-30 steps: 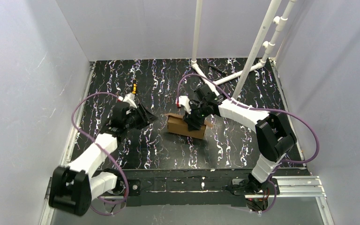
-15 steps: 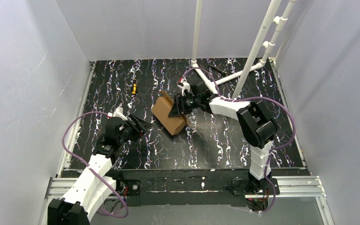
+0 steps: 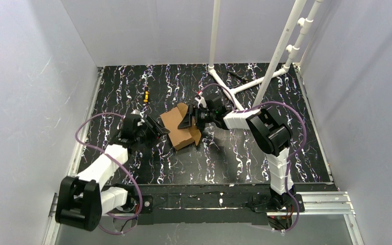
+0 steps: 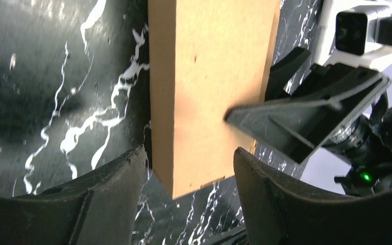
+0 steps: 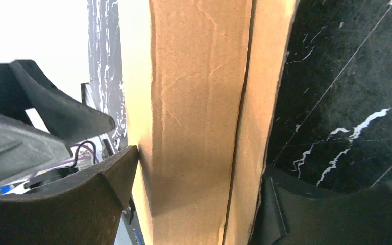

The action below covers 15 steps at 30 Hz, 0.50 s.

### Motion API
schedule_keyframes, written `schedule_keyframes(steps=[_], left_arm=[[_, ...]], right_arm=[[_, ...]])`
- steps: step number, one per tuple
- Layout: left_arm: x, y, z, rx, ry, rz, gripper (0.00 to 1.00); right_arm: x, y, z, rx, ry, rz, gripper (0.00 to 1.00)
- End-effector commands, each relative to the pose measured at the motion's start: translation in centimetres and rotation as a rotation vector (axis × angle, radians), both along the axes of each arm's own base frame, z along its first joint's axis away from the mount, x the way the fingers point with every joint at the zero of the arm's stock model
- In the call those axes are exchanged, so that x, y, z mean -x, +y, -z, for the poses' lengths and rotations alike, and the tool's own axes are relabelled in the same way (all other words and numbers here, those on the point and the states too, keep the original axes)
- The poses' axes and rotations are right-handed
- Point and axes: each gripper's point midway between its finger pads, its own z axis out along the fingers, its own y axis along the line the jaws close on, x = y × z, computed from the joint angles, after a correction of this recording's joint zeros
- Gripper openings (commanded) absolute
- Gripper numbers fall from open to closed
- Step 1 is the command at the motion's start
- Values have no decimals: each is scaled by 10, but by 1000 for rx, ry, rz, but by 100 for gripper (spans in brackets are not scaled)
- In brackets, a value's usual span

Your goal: Fold the paper box

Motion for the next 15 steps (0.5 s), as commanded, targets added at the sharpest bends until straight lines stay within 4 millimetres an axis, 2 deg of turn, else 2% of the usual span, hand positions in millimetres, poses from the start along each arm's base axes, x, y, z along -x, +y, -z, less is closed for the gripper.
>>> schedule_keyframes(steps=[1,5,15], left_arm=[[-17,4,9,-85,44,33,62],[-25,7,23,-168,122,91,62],[-30,9,40,-255,224,185,61]], right_arm=[[-6,-8,7,32,-47,7,78],[-11,-14,8,67,-97,-3,80],[-22,-39,13,179,-276,-62,85]])
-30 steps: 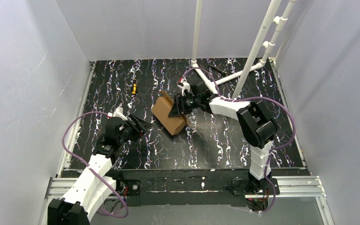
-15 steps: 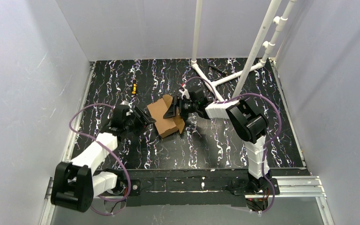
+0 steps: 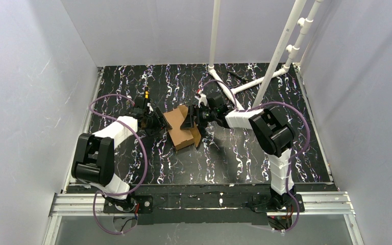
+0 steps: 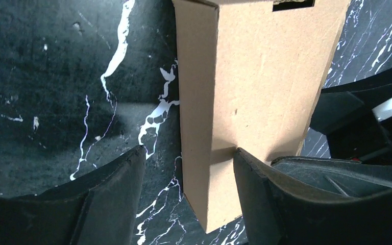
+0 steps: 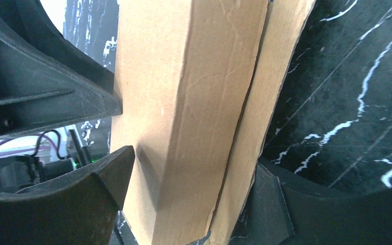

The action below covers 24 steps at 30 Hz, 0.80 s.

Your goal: Fold the paper box

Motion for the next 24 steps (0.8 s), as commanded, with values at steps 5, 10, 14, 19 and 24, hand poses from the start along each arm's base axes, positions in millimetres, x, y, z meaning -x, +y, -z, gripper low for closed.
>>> schedule_keyframes(steps=[5,10,14,19,24], left_arm=[[4,13,6,-115,73,90,61],[0,12,7,-137,103,151,61],[-5,12,2,-148,86,181,61],[-9,10,-8,-146,61,204,61],[-21,-2,-51,-75,-104,216,64]], right_arm=[[-22,-41,5,196,-206,-20,87],[-40,-58,-11,296,-361,-38,87],[-42,-70,-31,336,-534,-88,87],[-28,-70,-47,303,-605,-171,84],[-13,-66,-21,332,-520,-224,48]])
